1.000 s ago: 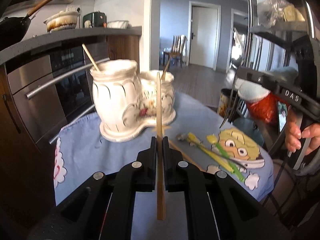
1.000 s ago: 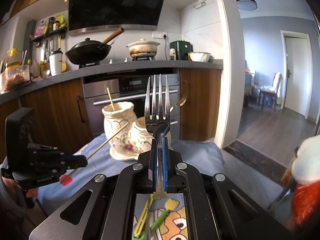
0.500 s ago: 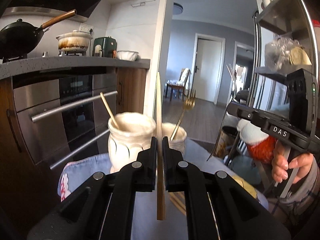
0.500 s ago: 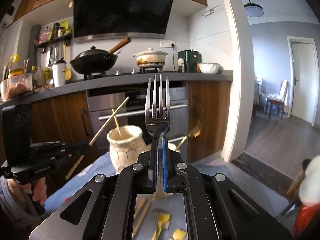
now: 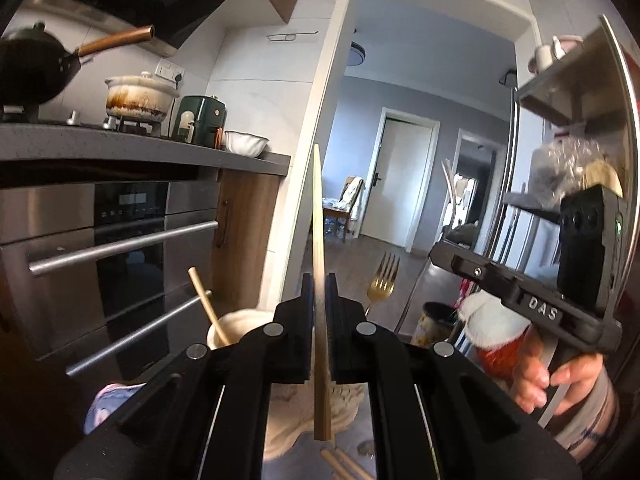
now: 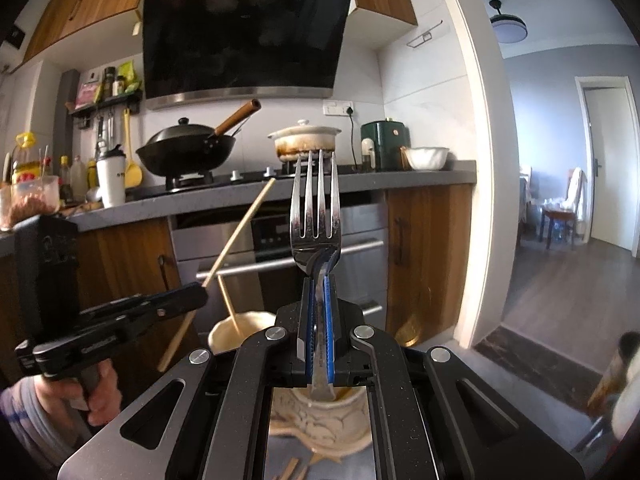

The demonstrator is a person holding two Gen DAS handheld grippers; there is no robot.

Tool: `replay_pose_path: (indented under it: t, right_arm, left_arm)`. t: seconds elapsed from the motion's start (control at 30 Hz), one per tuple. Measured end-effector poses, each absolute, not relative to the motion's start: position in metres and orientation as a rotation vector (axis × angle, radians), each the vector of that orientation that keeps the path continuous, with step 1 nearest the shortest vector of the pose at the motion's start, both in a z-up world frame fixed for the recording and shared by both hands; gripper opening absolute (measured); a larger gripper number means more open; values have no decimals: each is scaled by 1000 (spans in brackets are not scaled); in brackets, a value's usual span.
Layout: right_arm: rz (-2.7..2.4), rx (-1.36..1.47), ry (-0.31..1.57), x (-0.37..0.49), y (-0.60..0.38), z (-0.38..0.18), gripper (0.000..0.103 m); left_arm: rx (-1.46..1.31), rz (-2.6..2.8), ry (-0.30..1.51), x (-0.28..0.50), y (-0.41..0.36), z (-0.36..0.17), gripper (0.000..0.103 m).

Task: Organize utensils
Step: 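Carry the silver fork to the smaller cup with the right tool while the left carries the chopstick, then drop the silver fork with the right tool while the left releases the chopstick into the taller cup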

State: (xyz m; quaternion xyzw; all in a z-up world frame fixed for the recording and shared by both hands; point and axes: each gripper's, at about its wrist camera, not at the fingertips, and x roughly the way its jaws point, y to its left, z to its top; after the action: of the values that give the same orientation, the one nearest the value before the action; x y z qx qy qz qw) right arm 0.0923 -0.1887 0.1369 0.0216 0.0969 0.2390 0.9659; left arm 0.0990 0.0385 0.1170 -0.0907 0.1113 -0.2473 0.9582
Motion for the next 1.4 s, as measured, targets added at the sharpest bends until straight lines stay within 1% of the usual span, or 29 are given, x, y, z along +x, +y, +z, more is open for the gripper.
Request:
replay_pose_path:
  t: [0.17,0.5,0.67,0.93,1.07,1.4]
  right_arm:
    - [466,44,183,105,-183,134,5]
    - [460,65,225,128,-180,104,5]
    - [474,63,274,136,-179,89,5]
    - [482,57,328,141,-176,71,6]
    - [481,50,347,143,-174,67,6]
    - [484,38,391,149,-168,57,6]
  left_arm:
    - [-227,-488,207,119,43,115,6]
    - [-231,-426,129,140,42,103,6]
    - [-203,-419,161,148,38,91,6]
    - [-101,-379,162,126,33,87,6]
    - [-110,-368,195,125,36,83,6]
    - [-117,-371,212,124,39,78,6]
